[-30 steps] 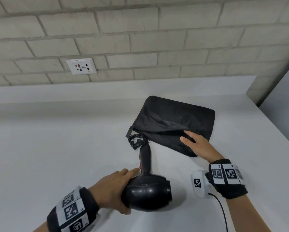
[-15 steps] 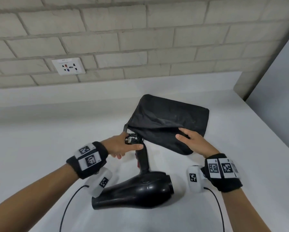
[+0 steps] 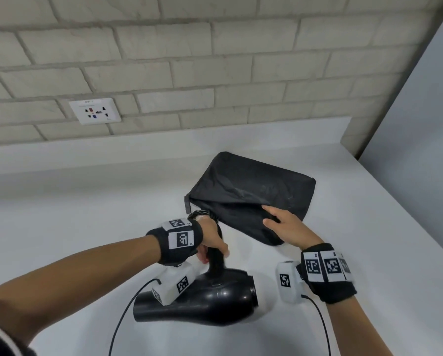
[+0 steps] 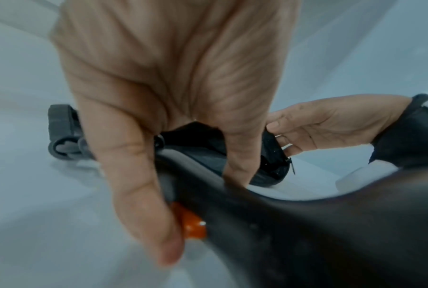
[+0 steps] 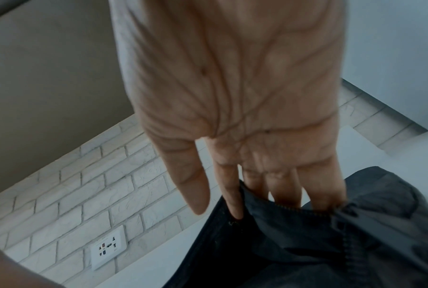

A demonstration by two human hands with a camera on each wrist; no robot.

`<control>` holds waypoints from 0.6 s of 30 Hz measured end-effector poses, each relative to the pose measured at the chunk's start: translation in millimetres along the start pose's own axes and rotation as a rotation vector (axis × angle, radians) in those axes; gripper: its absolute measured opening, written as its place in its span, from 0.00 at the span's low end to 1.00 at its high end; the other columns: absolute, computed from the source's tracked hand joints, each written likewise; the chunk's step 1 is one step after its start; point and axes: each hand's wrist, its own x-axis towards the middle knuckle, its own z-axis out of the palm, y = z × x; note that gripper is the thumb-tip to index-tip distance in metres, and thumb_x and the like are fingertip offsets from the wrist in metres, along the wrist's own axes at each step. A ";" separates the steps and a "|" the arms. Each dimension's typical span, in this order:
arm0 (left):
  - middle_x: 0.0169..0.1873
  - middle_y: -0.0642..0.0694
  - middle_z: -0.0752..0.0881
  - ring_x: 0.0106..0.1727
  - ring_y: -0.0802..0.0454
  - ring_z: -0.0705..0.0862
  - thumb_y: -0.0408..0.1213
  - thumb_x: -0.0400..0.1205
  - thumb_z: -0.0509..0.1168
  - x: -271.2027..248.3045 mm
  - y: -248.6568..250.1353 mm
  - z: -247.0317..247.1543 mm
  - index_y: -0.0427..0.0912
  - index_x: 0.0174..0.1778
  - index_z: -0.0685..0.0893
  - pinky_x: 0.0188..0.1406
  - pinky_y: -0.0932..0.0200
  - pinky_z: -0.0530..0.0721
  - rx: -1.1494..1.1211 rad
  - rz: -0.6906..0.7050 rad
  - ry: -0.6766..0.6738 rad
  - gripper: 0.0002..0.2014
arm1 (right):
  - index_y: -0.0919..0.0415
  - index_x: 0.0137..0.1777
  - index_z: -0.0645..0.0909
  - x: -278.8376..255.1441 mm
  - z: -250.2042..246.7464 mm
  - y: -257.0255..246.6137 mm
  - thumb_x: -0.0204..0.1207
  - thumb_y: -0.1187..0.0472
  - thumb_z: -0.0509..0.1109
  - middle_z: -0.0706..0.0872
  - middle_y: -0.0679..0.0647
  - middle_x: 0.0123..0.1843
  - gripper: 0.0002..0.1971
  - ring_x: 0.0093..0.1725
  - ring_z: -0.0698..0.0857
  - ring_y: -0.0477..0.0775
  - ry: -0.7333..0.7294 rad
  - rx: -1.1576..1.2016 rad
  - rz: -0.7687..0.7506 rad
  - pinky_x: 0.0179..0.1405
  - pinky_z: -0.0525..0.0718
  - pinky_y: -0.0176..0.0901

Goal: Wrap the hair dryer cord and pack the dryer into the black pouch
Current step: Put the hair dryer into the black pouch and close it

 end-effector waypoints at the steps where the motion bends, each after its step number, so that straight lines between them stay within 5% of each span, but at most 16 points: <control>1: 0.52 0.30 0.84 0.44 0.37 0.86 0.35 0.73 0.74 -0.3 0.4 1.8 0.33 0.55 0.72 0.35 0.56 0.87 -0.027 0.005 -0.009 0.21 | 0.56 0.79 0.61 -0.7 -1.1 0.7 0.83 0.60 0.58 0.65 0.54 0.81 0.25 0.79 0.65 0.55 0.005 -0.006 -0.001 0.75 0.62 0.42; 5: 0.43 0.44 0.77 0.33 0.48 0.84 0.34 0.70 0.75 -5.3 1.6 8.8 0.40 0.53 0.62 0.18 0.60 0.85 -0.009 0.115 0.026 0.28 | 0.56 0.79 0.62 -2.3 -6.6 4.2 0.82 0.65 0.58 0.66 0.55 0.80 0.25 0.78 0.66 0.55 0.030 -0.023 -0.003 0.73 0.62 0.38; 10: 0.42 0.43 0.80 0.27 0.50 0.79 0.38 0.71 0.74 -11.2 16.8 15.1 0.42 0.69 0.56 0.23 0.59 0.82 0.256 0.254 0.013 0.38 | 0.55 0.77 0.67 -3.5 -5.5 4.8 0.79 0.72 0.56 0.72 0.53 0.77 0.26 0.73 0.73 0.53 0.058 -0.036 -0.065 0.65 0.65 0.31; 13: 0.47 0.41 0.82 0.25 0.50 0.80 0.41 0.70 0.75 -9.6 31.9 10.9 0.40 0.68 0.59 0.22 0.60 0.81 0.309 0.258 0.006 0.37 | 0.55 0.73 0.73 -4.9 -2.4 3.9 0.76 0.76 0.55 0.78 0.54 0.73 0.28 0.65 0.79 0.46 0.074 -0.025 -0.117 0.63 0.70 0.30; 15: 0.51 0.39 0.81 0.29 0.48 0.82 0.39 0.71 0.74 -6.6 41.9 5.7 0.40 0.66 0.60 0.25 0.59 0.82 0.286 0.251 0.028 0.34 | 0.56 0.72 0.75 -6.7 -0.1 4.2 0.73 0.79 0.54 0.80 0.55 0.70 0.30 0.63 0.81 0.47 0.086 -0.035 -0.129 0.60 0.71 0.27; 18: 0.61 0.31 0.78 0.48 0.37 0.85 0.32 0.74 0.71 -1.2 54.6 -3.1 0.34 0.69 0.60 0.40 0.50 0.85 0.204 0.188 0.024 0.32 | 0.56 0.71 0.76 -10.2 1.8 6.0 0.71 0.80 0.53 0.81 0.56 0.69 0.32 0.68 0.79 0.52 0.096 -0.049 -0.140 0.62 0.70 0.28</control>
